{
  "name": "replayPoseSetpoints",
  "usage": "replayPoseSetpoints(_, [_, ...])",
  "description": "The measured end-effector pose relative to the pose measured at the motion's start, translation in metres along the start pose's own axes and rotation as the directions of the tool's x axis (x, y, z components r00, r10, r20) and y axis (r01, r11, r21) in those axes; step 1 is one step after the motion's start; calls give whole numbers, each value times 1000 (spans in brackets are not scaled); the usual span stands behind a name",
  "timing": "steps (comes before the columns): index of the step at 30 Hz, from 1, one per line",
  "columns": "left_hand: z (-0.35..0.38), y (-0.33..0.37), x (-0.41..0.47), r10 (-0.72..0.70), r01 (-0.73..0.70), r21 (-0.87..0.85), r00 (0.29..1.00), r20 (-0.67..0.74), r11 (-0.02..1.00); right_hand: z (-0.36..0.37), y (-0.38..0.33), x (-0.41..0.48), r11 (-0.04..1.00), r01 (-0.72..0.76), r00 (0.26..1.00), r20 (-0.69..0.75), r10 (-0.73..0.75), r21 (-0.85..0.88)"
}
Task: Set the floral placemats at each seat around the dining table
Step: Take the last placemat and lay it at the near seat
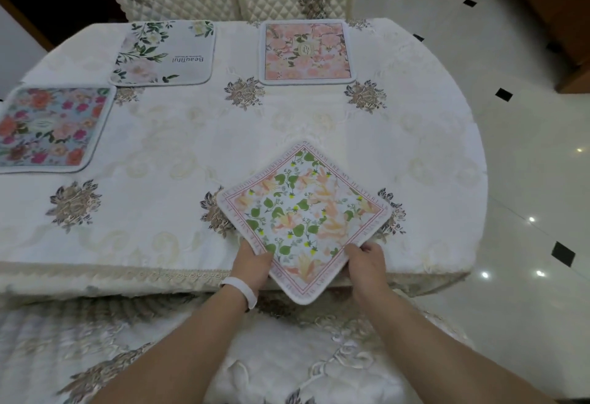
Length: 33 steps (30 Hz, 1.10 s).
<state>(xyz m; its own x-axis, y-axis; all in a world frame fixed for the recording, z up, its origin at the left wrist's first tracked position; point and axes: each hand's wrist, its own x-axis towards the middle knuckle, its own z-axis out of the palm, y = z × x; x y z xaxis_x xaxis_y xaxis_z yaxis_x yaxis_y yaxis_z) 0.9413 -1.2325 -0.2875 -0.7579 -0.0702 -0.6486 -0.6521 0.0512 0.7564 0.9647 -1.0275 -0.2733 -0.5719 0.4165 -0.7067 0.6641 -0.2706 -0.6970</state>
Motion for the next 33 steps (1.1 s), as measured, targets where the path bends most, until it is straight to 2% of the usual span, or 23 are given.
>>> replayPoseSetpoints(3, [-19, 11, 12, -7, 7, 81, 1000, 10, 997, -16, -23, 30, 997, 55, 997, -48, -53, 52])
replayPoseSetpoints(6, [-37, 23, 28, -17, 7, 224, 999, 42, 975, -31, -53, 57, 997, 75, 996, -55, -74, 14])
replayPoseSetpoints(8, [-49, 28, 40, -20, -7, 308, 996, 83, 951, -37, -73, 67, 991, 101, 995, 22, -100, -83])
replayPoseSetpoints(12, [-52, 45, 53, -30, -22, 345, 989, 146, 938, -39, -95, 86, 946, 120, 980, 190, -64, -300])
replayPoseSetpoints(17, [-43, 63, 67, -40, -56, 432, 976, 212, 900, -27, -96, 84, 818, 239, 966, 214, -146, -523])
replayPoseSetpoints(21, [-30, 70, 71, 16, -71, 487, 993, 116, 871, -31, -87, 79, 753, 283, 959, 174, -223, -594])
replayPoseSetpoints(24, [-20, 67, 70, 85, -84, 466, 996, 19, 881, -42, -79, 77, 770, 261, 965, 142, -219, -583])
replayPoseSetpoints(27, [-16, 61, 65, 176, -152, 469, 984, -8, 870, -49, -75, 77, 770, 258, 966, 148, -211, -583])
replayPoseSetpoints(29, [-16, 56, 62, 278, -239, 566, 960, 17, 789, -51, -73, 76, 742, 279, 960, 168, -222, -610])
replayPoseSetpoints(31, [-18, 50, 57, 390, -298, 753, 919, 59, 587, -52, -70, 74, 702, 314, 950, 206, -237, -639])
replayPoseSetpoints(33, [-22, 43, 47, 440, -313, 853, 891, 111, 418, -53, -66, 70, 646, 367, 930, 249, -270, -670])
